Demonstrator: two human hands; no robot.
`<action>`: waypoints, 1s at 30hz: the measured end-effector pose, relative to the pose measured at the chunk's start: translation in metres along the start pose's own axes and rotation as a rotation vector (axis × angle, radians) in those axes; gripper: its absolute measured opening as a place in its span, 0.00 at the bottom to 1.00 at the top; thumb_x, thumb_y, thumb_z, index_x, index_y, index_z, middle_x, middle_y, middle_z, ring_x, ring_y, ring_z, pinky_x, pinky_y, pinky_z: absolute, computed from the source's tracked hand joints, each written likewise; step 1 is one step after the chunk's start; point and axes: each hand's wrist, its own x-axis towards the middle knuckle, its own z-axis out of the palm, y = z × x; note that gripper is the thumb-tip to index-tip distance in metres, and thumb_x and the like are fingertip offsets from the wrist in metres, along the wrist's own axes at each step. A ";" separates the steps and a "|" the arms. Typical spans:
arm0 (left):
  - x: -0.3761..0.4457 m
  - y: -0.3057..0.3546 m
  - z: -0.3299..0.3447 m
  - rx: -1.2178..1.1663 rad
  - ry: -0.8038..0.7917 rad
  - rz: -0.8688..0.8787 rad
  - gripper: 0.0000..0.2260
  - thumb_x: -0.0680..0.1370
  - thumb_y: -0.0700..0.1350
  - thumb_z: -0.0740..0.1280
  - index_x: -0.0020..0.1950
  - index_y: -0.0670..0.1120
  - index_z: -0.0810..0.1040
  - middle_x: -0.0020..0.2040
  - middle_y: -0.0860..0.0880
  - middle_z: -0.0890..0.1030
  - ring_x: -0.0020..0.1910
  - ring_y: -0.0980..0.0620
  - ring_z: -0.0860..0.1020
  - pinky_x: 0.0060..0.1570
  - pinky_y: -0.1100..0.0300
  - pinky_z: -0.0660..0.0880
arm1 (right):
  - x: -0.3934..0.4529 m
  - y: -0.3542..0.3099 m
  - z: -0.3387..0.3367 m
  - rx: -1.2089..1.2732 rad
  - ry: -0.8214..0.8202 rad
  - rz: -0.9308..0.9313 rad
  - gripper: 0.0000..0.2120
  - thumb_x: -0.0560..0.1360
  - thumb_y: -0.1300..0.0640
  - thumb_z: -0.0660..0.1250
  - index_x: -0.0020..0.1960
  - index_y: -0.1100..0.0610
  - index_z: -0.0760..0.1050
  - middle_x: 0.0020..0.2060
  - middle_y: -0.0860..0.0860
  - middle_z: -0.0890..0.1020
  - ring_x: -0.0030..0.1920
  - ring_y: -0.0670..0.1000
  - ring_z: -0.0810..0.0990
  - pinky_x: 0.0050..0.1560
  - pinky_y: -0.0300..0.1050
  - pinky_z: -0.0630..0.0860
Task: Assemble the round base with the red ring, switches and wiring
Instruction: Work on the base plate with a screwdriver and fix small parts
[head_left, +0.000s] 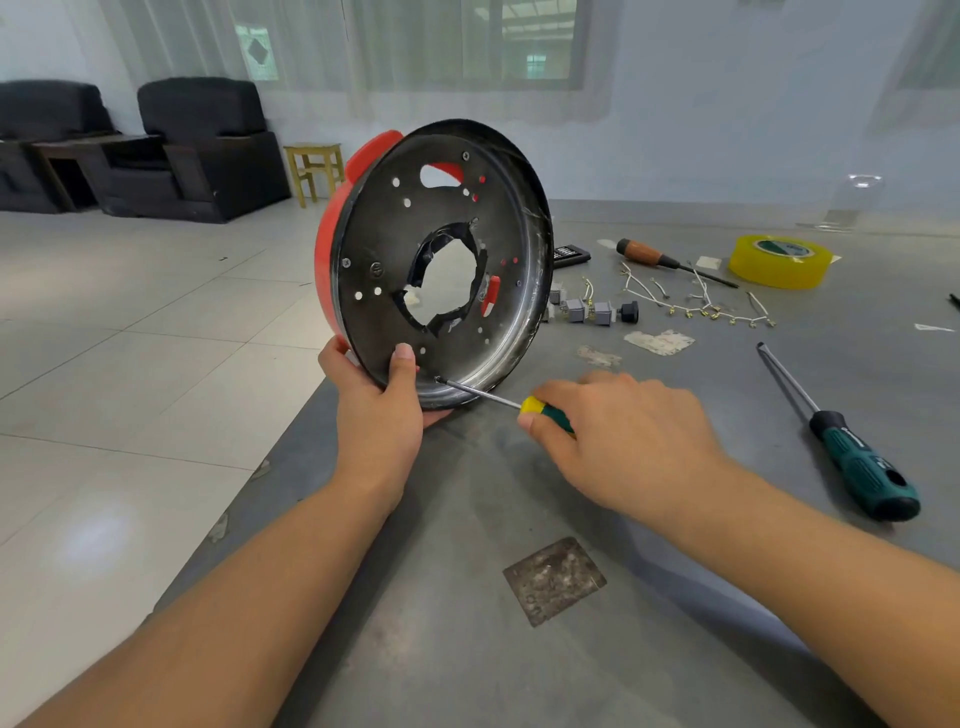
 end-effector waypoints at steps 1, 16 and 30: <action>0.001 0.000 0.000 -0.007 0.004 -0.008 0.16 0.86 0.43 0.65 0.70 0.53 0.64 0.63 0.56 0.77 0.64 0.48 0.81 0.45 0.45 0.86 | 0.000 0.000 0.001 0.027 0.024 -0.020 0.20 0.81 0.32 0.51 0.67 0.37 0.68 0.53 0.48 0.76 0.50 0.61 0.81 0.39 0.50 0.72; 0.013 0.007 -0.002 -0.144 0.143 -0.205 0.13 0.85 0.41 0.66 0.64 0.48 0.64 0.61 0.51 0.75 0.58 0.46 0.82 0.38 0.48 0.85 | 0.013 0.013 0.006 0.747 0.520 -0.246 0.14 0.79 0.58 0.72 0.63 0.58 0.75 0.55 0.49 0.75 0.55 0.44 0.76 0.54 0.34 0.73; 0.010 0.003 0.001 -0.079 0.125 -0.198 0.11 0.85 0.41 0.65 0.64 0.51 0.66 0.63 0.50 0.76 0.57 0.46 0.82 0.39 0.46 0.85 | 0.017 0.025 -0.009 0.453 0.508 -0.149 0.21 0.80 0.37 0.54 0.56 0.53 0.73 0.30 0.42 0.72 0.29 0.46 0.72 0.32 0.36 0.65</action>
